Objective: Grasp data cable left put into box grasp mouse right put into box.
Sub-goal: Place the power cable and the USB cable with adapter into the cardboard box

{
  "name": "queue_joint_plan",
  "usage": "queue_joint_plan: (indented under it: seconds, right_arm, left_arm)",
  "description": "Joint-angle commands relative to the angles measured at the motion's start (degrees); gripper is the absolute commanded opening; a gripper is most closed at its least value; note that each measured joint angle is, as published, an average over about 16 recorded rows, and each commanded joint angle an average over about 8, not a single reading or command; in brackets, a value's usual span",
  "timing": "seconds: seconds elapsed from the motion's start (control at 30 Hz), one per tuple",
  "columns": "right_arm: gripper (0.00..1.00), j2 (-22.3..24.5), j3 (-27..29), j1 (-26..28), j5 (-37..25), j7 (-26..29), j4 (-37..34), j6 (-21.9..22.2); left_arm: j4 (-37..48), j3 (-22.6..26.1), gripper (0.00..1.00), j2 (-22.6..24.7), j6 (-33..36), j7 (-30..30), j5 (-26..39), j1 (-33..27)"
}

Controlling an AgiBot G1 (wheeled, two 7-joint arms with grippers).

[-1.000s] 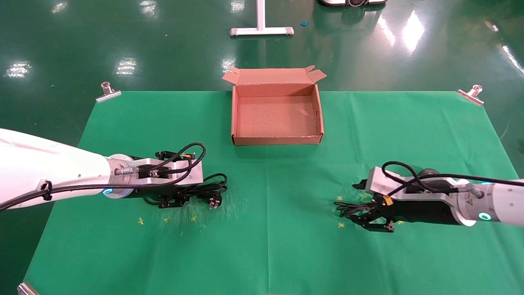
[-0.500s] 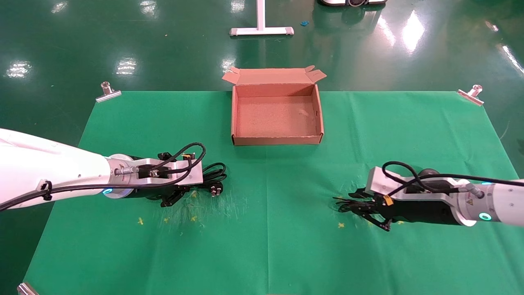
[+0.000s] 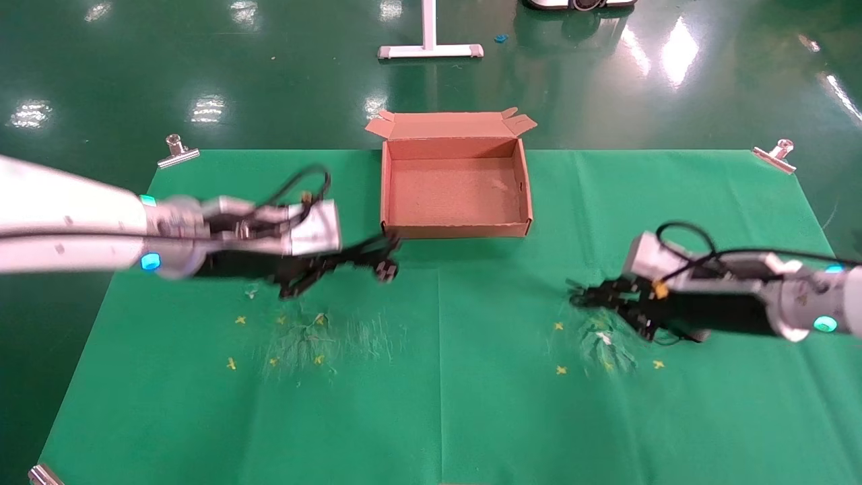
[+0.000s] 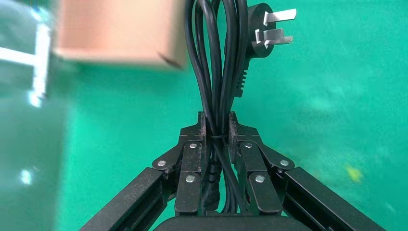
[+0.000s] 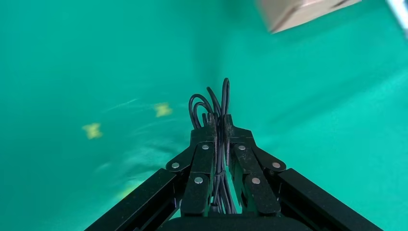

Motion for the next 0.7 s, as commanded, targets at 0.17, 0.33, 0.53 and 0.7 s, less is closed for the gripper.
queue_joint_plan:
  seconds: [0.17,0.33,0.53,0.7]
  right_arm:
    - [0.00,1.6,1.9,2.7,0.9,0.7,0.2,0.6]
    - [0.00,4.5,3.7,4.0,2.3,1.8,1.5,0.4]
    - [0.00,8.5,5.8,4.5,3.8,3.4,3.4,0.6]
    - [0.00,10.7,7.6,5.7,4.7,4.3,4.3,1.4]
  left_arm:
    - [7.6,-1.4,0.00,5.9,-6.6,6.4,-1.8,-3.6]
    - [21.5,-1.2,0.03,14.9,-15.7,15.4,-3.0,-5.3]
    - [32.8,0.9,0.78,20.0,-21.5,24.3,-8.1,-7.1]
    - [36.3,4.0,1.00,20.2,-23.1,28.0,-13.4,-8.4]
